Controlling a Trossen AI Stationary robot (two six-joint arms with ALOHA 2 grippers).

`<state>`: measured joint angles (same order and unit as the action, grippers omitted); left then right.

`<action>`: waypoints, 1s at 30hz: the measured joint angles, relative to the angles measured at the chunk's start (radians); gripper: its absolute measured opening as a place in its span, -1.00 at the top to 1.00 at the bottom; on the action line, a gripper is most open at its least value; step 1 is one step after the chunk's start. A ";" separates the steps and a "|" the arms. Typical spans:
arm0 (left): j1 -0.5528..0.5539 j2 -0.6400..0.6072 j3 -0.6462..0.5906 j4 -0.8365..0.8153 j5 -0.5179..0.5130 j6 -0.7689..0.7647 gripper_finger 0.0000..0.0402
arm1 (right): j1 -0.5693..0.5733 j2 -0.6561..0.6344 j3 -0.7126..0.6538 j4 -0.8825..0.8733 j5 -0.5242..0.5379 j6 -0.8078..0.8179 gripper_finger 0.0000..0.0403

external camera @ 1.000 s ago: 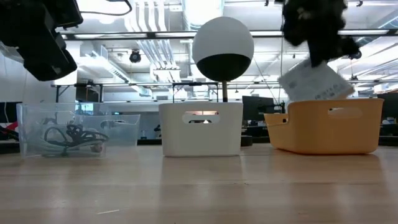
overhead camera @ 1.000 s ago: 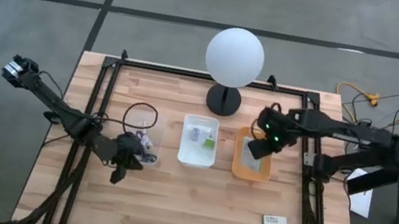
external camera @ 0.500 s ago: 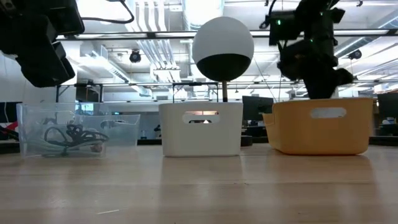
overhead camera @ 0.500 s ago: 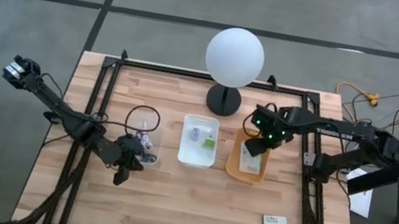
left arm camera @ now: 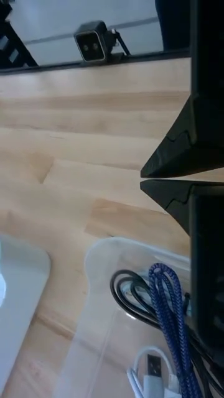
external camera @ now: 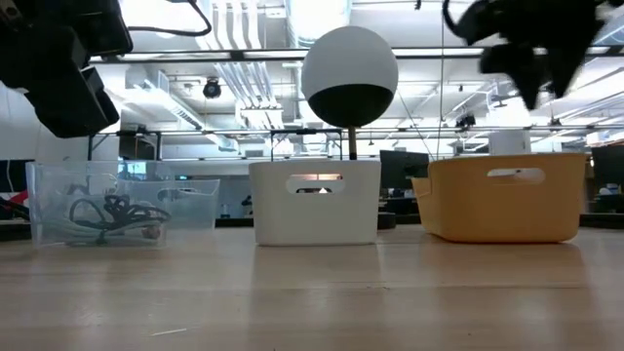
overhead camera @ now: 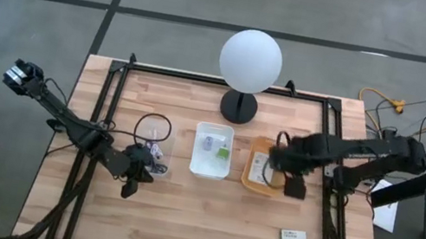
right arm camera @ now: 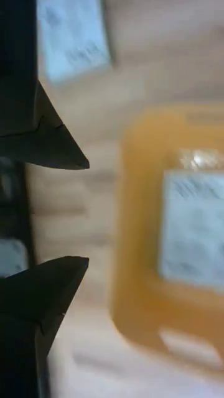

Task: Pick and place items into bin
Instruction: Put the white card reader box into the yellow bin

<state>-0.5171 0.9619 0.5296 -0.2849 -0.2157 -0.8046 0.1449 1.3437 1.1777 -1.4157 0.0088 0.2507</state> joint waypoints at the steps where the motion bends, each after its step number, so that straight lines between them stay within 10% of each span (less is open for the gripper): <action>1: 0.000 0.000 -0.002 0.015 0.000 0.001 1.00 | 0.035 0.000 -0.006 -0.012 -0.040 0.046 -0.12; 15: 0.000 0.052 -0.086 0.268 0.005 0.032 1.00 | 0.476 0.000 -0.243 0.241 -0.464 1.220 0.26; 24: 0.000 0.068 -0.093 0.269 0.028 0.028 1.00 | 0.632 0.000 -0.392 0.566 -0.481 1.733 0.89; 30: 0.000 0.062 -0.091 0.269 0.032 0.025 1.00 | 0.661 0.000 -0.469 0.626 -0.460 1.823 0.96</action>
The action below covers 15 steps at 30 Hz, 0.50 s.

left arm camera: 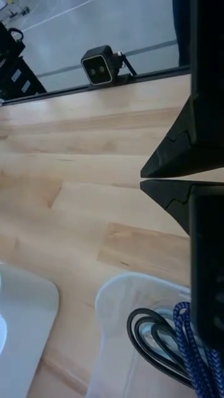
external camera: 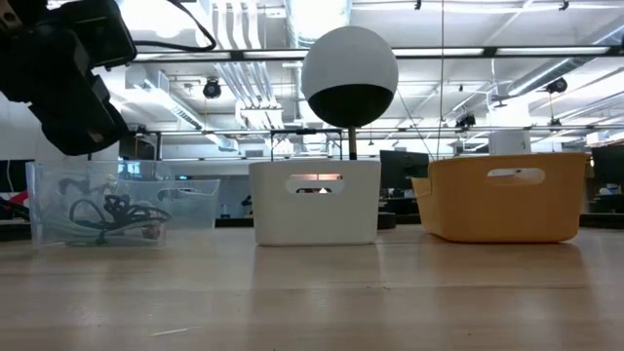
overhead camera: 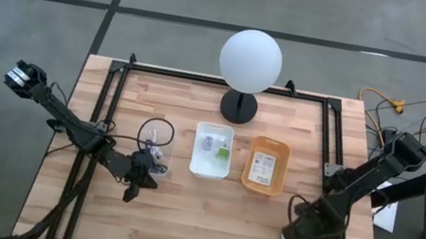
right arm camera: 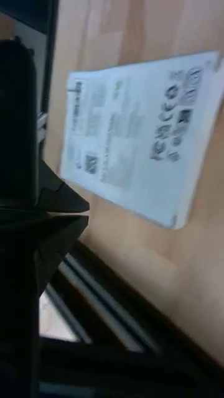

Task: Pick and place items into bin
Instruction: Put the white card reader box into the yellow bin

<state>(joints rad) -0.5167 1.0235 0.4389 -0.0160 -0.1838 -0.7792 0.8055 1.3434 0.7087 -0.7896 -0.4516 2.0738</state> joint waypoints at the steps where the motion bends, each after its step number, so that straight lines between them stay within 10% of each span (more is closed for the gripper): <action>1: 0.000 -0.001 0.000 0.002 0.005 0.000 1.00 | 0.001 0.000 -0.012 0.009 0.006 -0.001 0.96; 15: 0.000 -0.008 0.004 0.001 0.025 -0.028 1.00 | 0.052 0.000 -0.203 0.288 0.007 -0.002 0.96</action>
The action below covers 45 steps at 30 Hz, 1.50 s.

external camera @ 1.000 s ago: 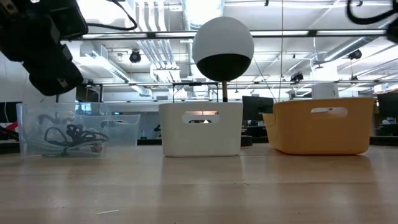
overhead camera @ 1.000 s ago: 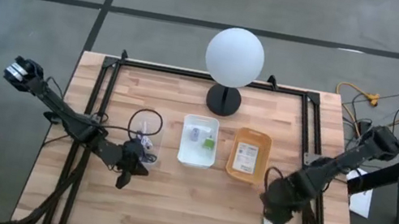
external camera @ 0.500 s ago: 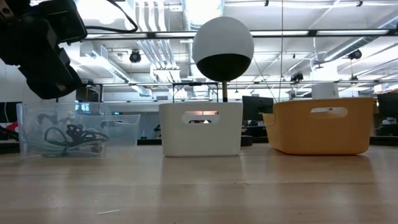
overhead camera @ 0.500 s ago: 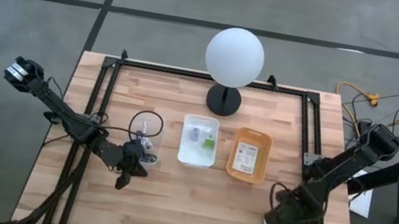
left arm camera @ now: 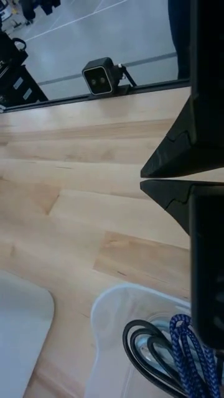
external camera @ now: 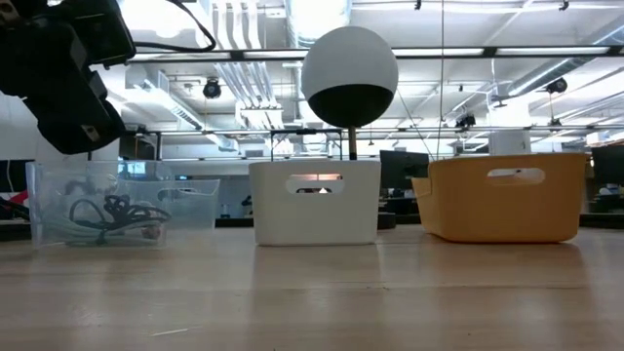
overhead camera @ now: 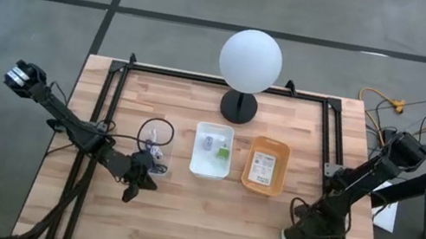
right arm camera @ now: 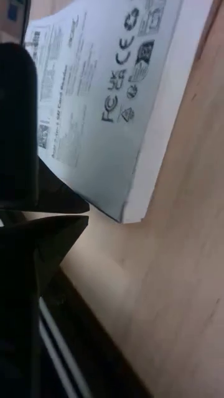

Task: Pick and place items into bin
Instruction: Put the white card reader box into the yellow bin

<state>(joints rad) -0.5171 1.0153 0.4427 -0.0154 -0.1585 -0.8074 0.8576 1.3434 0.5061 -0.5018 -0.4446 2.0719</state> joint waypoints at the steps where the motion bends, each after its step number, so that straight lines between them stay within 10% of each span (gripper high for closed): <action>1: 0.000 0.000 0.000 0.000 0.000 0.000 1.00 | 0.000 0.000 -0.006 0.020 0.000 -0.001 0.96; 8: 0.000 0.000 0.000 -0.001 -0.003 -0.001 1.00 | -0.014 0.025 -0.004 0.166 0.017 -0.069 0.96; 15: 0.000 0.000 -0.004 0.001 -0.016 -0.001 1.00 | -0.077 0.035 0.180 0.256 0.670 -0.309 0.96; 33: -0.001 0.176 0.117 0.174 0.097 0.076 0.98 | -0.061 0.126 0.338 0.093 0.338 -0.376 0.94; 45: 0.000 0.499 0.376 0.167 0.236 0.297 0.31 | -0.062 0.294 0.519 0.090 0.327 -0.434 0.25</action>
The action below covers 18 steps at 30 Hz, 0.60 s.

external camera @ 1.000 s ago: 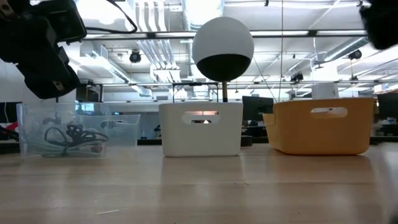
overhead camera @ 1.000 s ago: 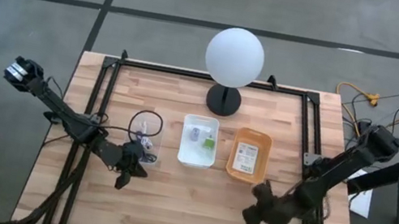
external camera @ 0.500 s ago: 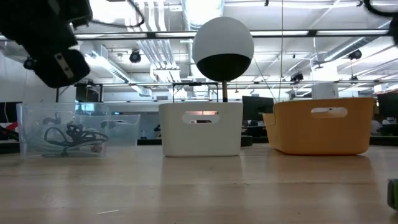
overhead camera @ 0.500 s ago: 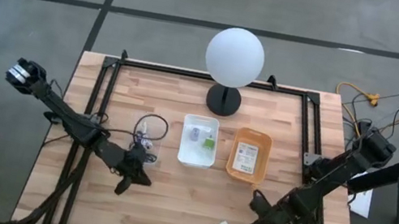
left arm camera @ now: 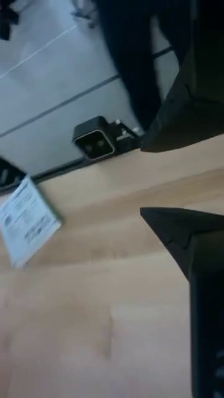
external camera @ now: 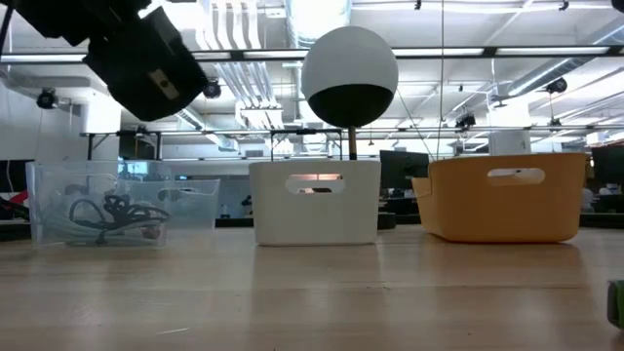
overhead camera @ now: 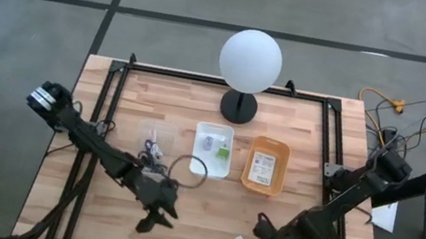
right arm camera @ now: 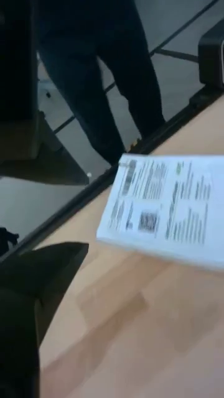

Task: Pick and place items into bin
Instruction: Put the white card reader box into the yellow bin

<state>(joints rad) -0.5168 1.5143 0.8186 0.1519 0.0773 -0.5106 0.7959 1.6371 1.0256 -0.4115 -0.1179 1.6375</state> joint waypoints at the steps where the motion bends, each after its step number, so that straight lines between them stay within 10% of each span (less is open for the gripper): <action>1: -0.001 0.023 0.019 -0.003 0.014 0.021 0.30 | 0.000 0.022 0.018 0.000 0.000 -0.007 0.20; 12: 0.016 0.326 0.426 -0.078 -0.099 0.093 0.84 | 0.072 0.227 0.219 -0.264 -0.008 -0.250 0.15; 18: 0.034 0.539 0.681 -0.156 -0.157 0.177 0.96 | 0.219 0.221 0.290 -0.457 0.208 -0.256 0.16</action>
<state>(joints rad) -0.4830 2.0537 1.4998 -0.0040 -0.0794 -0.3336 1.0148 1.8580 1.3158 -0.8680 0.0904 1.3819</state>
